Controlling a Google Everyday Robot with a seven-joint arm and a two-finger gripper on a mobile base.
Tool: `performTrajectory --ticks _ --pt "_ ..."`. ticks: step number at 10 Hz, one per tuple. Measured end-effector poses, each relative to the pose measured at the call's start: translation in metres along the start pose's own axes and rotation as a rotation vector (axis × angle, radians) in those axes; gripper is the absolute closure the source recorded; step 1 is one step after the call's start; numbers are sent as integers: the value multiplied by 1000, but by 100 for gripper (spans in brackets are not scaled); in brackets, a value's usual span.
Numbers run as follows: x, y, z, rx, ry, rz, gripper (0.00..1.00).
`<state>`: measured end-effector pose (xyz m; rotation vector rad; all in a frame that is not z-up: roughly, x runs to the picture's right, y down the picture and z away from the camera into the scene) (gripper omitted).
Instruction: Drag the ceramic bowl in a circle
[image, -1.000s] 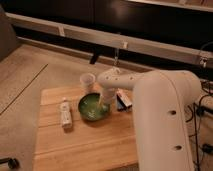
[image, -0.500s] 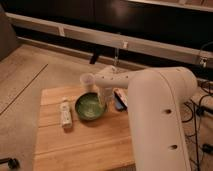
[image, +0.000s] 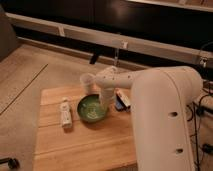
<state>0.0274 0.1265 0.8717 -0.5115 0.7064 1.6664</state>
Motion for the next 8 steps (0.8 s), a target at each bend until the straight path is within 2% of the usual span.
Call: performTrajectory --ticks 2,5,6,8 --pt "-9 -11 3 50 -5 14 100" --pt "-41 -7 -2 123 -65 -5 100" --pt "-52 -1 -4 139 -87 -16 100" --pt "-59 20 0 127 -100 -55 100"
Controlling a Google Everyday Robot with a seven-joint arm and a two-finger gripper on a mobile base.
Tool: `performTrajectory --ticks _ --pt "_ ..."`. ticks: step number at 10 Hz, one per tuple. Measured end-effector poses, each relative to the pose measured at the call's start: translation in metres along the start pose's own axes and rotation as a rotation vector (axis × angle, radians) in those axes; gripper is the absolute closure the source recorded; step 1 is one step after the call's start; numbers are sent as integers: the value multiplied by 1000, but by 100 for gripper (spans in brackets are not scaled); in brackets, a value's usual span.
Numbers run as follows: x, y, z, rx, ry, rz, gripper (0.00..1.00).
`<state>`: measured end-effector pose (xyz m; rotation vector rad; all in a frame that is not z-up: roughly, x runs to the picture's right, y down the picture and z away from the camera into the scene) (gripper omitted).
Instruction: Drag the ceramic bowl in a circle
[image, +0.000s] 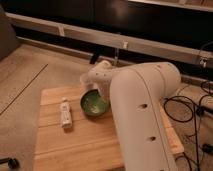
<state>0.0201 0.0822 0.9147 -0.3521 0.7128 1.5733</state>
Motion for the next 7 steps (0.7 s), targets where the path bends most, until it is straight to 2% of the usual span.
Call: performTrajectory --ticks 3,5,7 --pt "19 39 8 -56 39 -54 100" --pt "38 49 8 -86 73 -82 100" --pt "55 30 1 -58 94 -103 100"
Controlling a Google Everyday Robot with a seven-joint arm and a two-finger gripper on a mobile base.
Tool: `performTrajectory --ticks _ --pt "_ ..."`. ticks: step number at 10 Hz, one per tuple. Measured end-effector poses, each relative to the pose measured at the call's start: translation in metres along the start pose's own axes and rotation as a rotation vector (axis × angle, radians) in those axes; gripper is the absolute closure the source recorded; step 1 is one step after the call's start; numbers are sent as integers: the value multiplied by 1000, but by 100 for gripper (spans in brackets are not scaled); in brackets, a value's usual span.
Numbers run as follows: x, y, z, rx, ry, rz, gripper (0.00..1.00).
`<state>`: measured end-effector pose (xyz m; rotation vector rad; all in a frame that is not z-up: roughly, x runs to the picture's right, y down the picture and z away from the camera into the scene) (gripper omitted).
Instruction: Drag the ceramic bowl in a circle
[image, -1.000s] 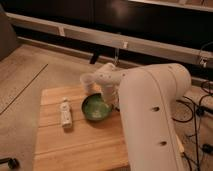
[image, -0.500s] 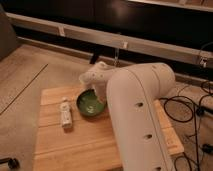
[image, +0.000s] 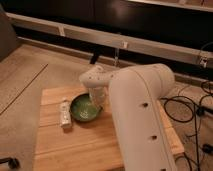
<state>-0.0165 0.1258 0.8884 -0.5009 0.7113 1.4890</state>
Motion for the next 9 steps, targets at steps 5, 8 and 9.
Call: performTrajectory --ticks 5,8,9 --pt "15 -84 -16 140 9 64 100" --pt "-5 -90 -5 167 12 85 100" --pt "-19 -82 -2 179 -3 59 100"
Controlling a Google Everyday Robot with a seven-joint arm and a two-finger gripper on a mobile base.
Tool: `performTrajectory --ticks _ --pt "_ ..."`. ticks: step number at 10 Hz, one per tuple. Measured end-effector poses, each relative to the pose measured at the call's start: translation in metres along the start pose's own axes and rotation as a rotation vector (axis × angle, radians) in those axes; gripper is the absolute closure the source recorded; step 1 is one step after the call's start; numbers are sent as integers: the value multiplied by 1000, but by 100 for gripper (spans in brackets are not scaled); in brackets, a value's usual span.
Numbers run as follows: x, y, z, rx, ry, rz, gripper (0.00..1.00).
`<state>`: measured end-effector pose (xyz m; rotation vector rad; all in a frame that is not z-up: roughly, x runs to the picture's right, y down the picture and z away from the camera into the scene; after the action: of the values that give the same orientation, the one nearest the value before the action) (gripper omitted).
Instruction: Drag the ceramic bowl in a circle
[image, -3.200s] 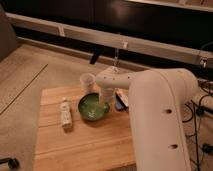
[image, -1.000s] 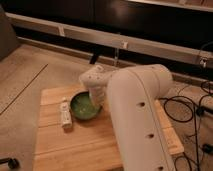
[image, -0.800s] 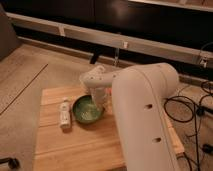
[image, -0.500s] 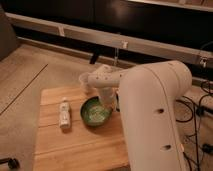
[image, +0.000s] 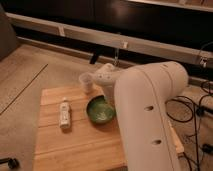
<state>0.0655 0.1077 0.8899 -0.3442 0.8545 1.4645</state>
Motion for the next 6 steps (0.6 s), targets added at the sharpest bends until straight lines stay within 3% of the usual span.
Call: performTrajectory --ticks 3,6 --pt "-28 29 -5 19 -50 -81 100" --pt "-23 56 -22 -35 -61 -135 100"
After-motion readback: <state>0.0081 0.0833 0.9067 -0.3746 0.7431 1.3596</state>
